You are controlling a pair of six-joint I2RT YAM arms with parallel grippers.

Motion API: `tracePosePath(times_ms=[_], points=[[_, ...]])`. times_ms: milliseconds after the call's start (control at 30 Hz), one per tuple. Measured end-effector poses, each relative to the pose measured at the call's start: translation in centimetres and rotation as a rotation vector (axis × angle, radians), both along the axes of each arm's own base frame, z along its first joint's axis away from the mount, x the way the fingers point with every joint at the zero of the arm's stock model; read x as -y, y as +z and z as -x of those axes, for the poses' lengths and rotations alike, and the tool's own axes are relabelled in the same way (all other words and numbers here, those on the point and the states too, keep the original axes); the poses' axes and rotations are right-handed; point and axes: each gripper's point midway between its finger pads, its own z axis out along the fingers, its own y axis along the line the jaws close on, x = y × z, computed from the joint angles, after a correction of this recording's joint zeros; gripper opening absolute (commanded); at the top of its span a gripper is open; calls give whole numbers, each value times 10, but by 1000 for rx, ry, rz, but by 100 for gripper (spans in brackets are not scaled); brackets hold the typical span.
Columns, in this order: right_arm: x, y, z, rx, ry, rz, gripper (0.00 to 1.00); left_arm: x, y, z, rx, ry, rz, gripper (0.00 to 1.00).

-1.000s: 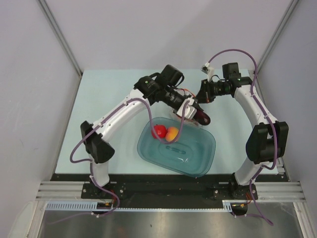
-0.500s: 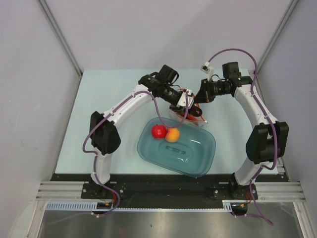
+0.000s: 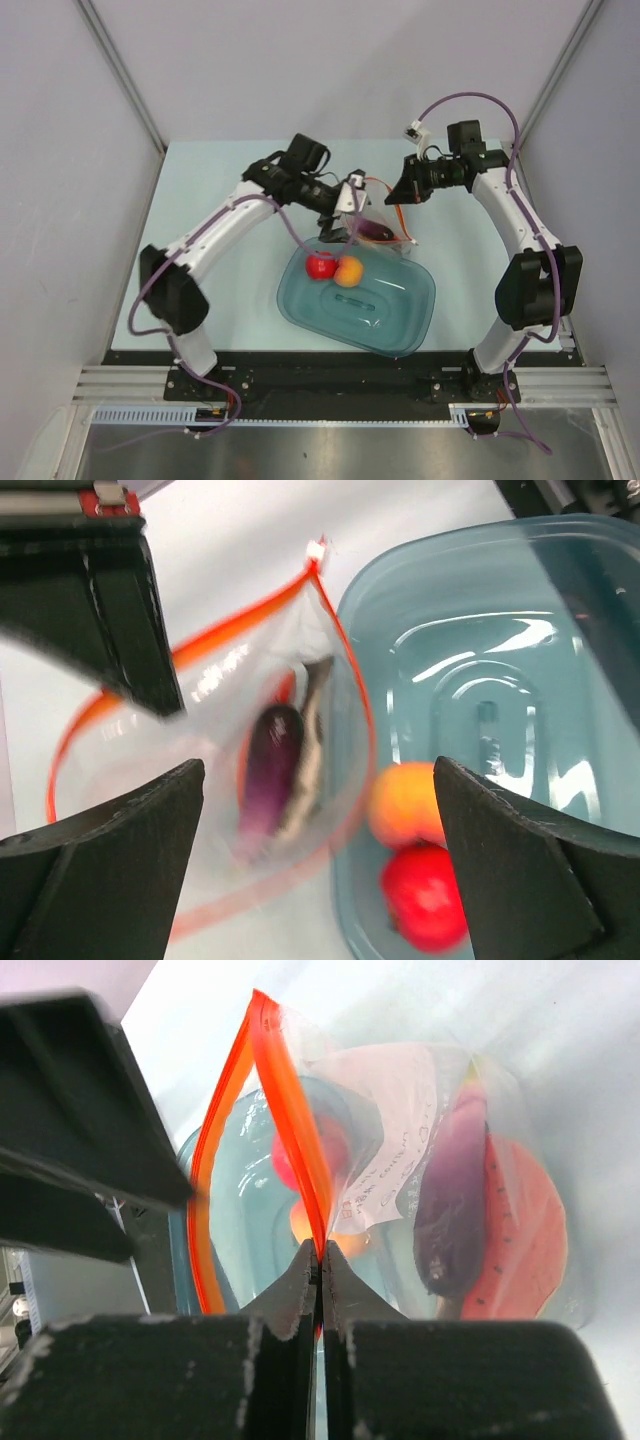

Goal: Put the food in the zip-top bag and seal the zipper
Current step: Place the fake vegetable in the zipper food storage bag, then pick up the fake fruit from the bin.

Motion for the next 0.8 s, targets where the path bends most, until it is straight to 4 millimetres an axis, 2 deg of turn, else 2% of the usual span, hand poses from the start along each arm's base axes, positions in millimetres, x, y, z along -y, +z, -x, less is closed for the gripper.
tracePosePath(times_ms=[133,233,300,367,500,667,800], points=[[-1,0,0,-5,2,1,0,-42,16,24,-3,103,51,95],[-1,0,-3,-3,1,1,0,-64,7,38,16,147,58,94],[-1,1,-6,-3,1,1,0,-71,-15,45,12,165,39,93],[-2,1,-9,-1,1,1,0,-75,-45,45,-11,185,-4,92],[-3,-1,-11,-8,0,1,0,-78,-95,35,-60,241,-96,93],[-4,-2,-11,-13,2,2,0,-72,-125,14,-50,289,-136,97],[-5,-3,-10,-14,2,7,0,-63,-142,16,-47,275,-157,99]])
